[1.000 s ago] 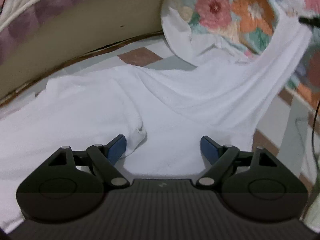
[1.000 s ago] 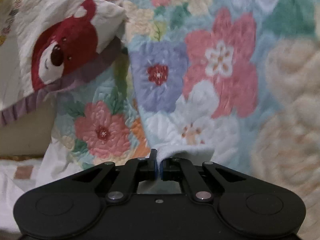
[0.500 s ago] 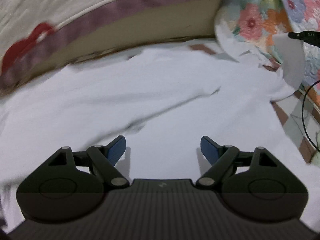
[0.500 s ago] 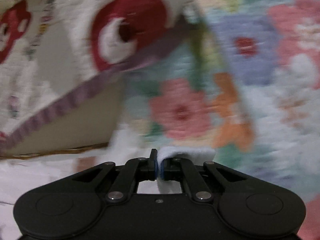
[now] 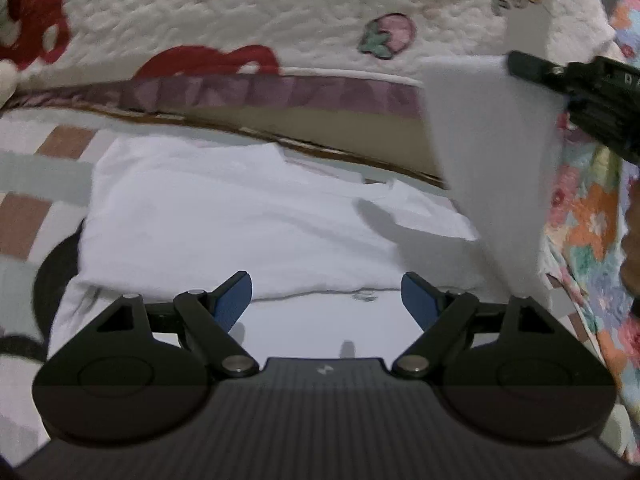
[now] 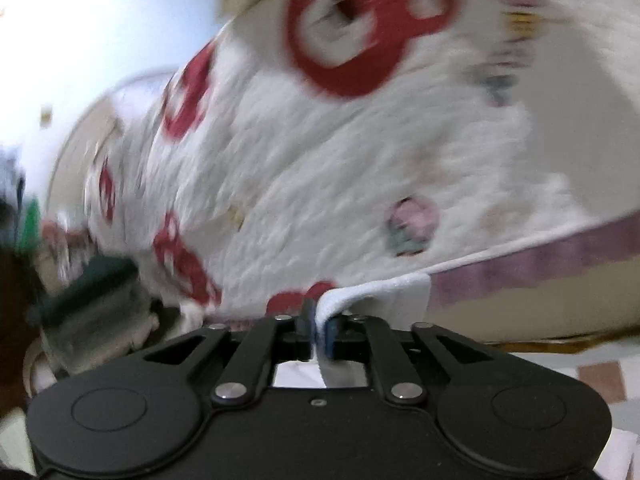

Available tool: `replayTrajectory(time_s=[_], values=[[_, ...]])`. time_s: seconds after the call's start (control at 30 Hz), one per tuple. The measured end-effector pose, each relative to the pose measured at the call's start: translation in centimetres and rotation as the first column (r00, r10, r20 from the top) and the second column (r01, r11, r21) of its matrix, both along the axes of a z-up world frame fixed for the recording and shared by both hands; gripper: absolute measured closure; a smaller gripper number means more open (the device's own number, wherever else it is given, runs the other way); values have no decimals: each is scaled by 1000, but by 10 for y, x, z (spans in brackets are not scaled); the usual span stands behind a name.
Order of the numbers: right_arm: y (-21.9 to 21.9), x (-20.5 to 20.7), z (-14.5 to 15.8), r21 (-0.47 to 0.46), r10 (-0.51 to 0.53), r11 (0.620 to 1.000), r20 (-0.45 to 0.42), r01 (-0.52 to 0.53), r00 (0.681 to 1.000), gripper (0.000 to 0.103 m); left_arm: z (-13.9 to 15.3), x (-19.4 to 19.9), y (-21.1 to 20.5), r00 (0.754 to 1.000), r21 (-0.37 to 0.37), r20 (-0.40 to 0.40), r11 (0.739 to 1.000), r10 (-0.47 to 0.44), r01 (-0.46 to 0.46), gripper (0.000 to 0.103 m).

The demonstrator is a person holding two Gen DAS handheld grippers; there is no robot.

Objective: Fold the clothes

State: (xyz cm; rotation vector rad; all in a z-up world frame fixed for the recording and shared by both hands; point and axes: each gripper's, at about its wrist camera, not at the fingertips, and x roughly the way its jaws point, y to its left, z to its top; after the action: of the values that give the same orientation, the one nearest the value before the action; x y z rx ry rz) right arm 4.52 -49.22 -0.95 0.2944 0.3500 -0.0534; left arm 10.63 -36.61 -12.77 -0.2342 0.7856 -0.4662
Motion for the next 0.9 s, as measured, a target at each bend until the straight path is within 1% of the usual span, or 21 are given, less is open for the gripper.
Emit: replayTrajectory(time_s=[0.03, 0.07, 0.13, 0.17, 0.23, 0.3, 0.4, 0.47, 0.53, 0.57, 0.67, 0.73, 0.77, 0.8, 0.83, 0.9], values=[[14, 6, -9, -41, 20, 999, -34, -21, 999, 48, -2, -2, 7, 1000, -9, -9, 1000, 15, -15, 21], [22, 5, -18, -73, 32, 997, -57, -36, 998, 48, -4, -2, 12, 1000, -21, -20, 1000, 23, -23, 21], [23, -10, -36, -119, 24, 992, -91, -35, 996, 48, -7, -2, 22, 999, -38, -40, 999, 31, -33, 21], [21, -20, -45, -141, 11, 990, -113, -27, 993, 47, -9, -1, 24, 999, -41, -47, 999, 27, -29, 21], [6, -47, -67, -187, -53, 982, -179, 19, 982, 46, -13, 2, 27, 998, -38, -58, 999, 12, -14, 21], [-5, -78, -91, -237, -114, 970, -249, 54, 962, 46, -17, 9, 23, 998, -35, -68, 999, -8, 6, 21], [-19, -119, -116, -255, -191, 961, -331, 107, 924, 46, -20, 21, 9, 995, -55, -83, 997, -49, 44, 21], [-27, -143, -131, -238, -244, 957, -359, 164, 901, 46, -21, 30, -6, 993, -60, -81, 995, -81, 76, 21], [-36, -156, -140, -203, -291, 952, -362, 230, 886, 46, -22, 42, -25, 993, -28, -67, 995, -96, 94, 20], [-39, -159, -144, -180, -304, 950, -362, 254, 881, 46, -22, 48, -34, 993, -13, -60, 995, -103, 103, 18], [-51, -166, -155, -107, -337, 941, -363, 321, 868, 46, -24, 66, -61, 991, 37, -42, 991, -123, 125, 18], [-58, -163, -159, -61, -343, 937, -357, 345, 869, 46, -31, 78, -72, 994, 78, -37, 992, -100, 102, 19], [-61, -161, -161, -50, -354, 931, -361, 361, 863, 46, -35, 81, -74, 996, 91, -20, 992, -81, 83, 31], [-65, -159, -162, -38, -364, 926, -365, 376, 857, 46, -37, 84, -76, 998, 111, -3, 992, -68, 68, 54], [-68, -157, -165, -23, -372, 920, -368, 392, 852, 46, -38, 85, -79, 997, 149, 12, 986, -71, 68, 97], [-74, -154, -171, 23, -385, 906, -367, 422, 847, 46, -36, 87, -82, 996, 216, 54, 975, -74, 61, 97]])
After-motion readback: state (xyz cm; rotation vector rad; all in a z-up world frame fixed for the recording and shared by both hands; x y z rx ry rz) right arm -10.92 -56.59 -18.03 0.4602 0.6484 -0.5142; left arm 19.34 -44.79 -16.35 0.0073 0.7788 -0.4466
